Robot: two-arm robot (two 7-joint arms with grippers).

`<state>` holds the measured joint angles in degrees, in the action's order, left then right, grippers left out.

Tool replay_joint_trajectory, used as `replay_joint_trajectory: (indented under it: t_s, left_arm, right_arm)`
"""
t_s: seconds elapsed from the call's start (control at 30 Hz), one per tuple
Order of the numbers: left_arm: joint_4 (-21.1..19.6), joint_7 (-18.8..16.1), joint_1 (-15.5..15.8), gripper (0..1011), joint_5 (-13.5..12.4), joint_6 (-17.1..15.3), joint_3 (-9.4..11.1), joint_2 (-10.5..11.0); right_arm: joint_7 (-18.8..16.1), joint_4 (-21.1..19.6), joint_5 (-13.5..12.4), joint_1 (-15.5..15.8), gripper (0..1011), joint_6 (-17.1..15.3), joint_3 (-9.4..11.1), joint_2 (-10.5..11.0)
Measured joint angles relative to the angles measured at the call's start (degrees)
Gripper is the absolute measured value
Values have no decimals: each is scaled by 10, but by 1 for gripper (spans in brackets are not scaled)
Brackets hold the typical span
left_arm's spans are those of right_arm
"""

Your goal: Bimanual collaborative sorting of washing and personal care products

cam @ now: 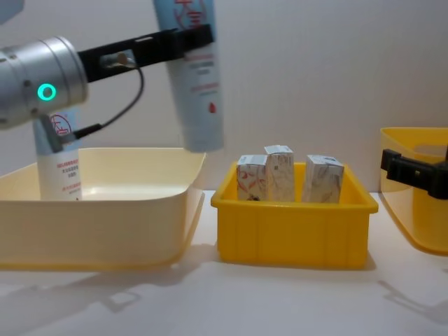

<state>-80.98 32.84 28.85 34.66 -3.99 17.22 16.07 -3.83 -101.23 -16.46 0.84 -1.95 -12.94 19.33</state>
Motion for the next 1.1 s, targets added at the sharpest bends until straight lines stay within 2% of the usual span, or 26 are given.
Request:
replay_joint_trajectory:
  t_s: [0.43, 0.73, 1.0, 1.1]
  left_arm:
    - [-2, 36, -12, 256, 24, 4, 31, -20]
    - [-5, 46, -19, 256, 32, 9, 42, -25]
    - [-6, 50, -22, 256, 35, 11, 46, -27]
    - [-6, 52, -23, 256, 36, 13, 48, -28]
  right_arm:
    - [0, 0, 0, 0, 1001, 0, 0, 0]
    - [-1, 0, 0, 0, 1001, 0, 0, 0]
    - [-22, -5, -9, 1, 1001, 3, 3, 6]
    - [-44, -11, -21, 1, 1001, 4, 4, 13]
